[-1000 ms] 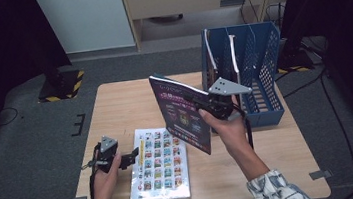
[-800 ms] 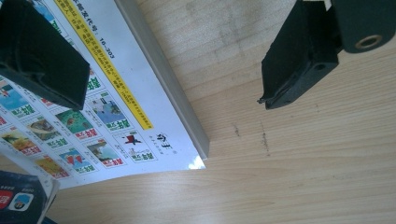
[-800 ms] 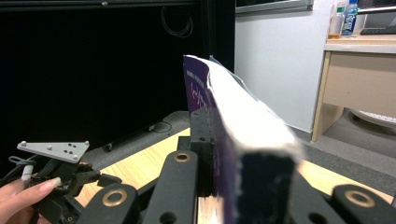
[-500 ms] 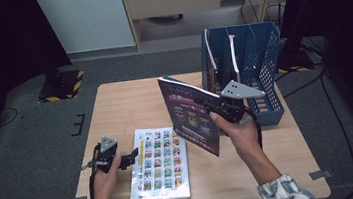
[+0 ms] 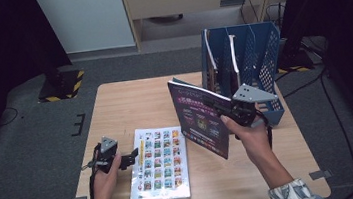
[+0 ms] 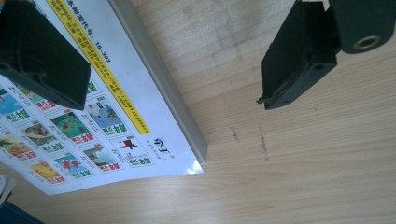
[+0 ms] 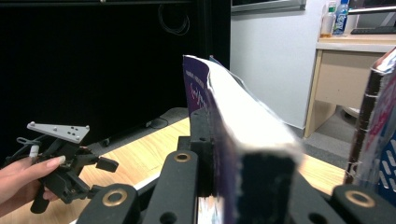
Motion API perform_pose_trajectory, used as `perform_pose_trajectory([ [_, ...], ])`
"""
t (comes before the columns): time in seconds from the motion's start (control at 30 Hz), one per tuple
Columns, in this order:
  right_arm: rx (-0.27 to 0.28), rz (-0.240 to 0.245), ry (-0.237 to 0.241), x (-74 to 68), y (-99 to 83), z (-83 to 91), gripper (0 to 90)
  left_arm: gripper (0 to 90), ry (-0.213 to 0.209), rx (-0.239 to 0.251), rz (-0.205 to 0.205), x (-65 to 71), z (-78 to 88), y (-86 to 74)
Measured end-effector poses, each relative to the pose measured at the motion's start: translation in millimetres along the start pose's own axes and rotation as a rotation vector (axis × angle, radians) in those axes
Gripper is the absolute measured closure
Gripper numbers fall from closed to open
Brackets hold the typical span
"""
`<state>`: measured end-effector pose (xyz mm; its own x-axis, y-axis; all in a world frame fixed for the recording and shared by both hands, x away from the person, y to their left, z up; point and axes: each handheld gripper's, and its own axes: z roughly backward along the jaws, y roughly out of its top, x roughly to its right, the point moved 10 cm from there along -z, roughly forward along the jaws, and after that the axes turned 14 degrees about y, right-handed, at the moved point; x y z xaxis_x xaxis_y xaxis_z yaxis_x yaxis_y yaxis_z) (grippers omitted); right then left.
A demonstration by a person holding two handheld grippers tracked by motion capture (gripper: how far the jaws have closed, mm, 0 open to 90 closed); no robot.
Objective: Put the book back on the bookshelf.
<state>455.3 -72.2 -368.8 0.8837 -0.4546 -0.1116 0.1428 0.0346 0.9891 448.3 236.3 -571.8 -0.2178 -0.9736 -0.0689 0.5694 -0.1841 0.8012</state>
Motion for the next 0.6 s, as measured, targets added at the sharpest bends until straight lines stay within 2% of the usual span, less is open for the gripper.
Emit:
perform_pose_trajectory([
  [0.27,0.012,0.004,0.002,-0.8,1.8,13.1,84.0,7.8,0.000,0.001,0.004,0.3,-0.3,-0.2],
  [0.6,0.005,0.012,-0.017,5.6,-0.3,29.5,84.1,8.0,0.001,0.001,0.002,0.3,-0.7,-0.6],
])
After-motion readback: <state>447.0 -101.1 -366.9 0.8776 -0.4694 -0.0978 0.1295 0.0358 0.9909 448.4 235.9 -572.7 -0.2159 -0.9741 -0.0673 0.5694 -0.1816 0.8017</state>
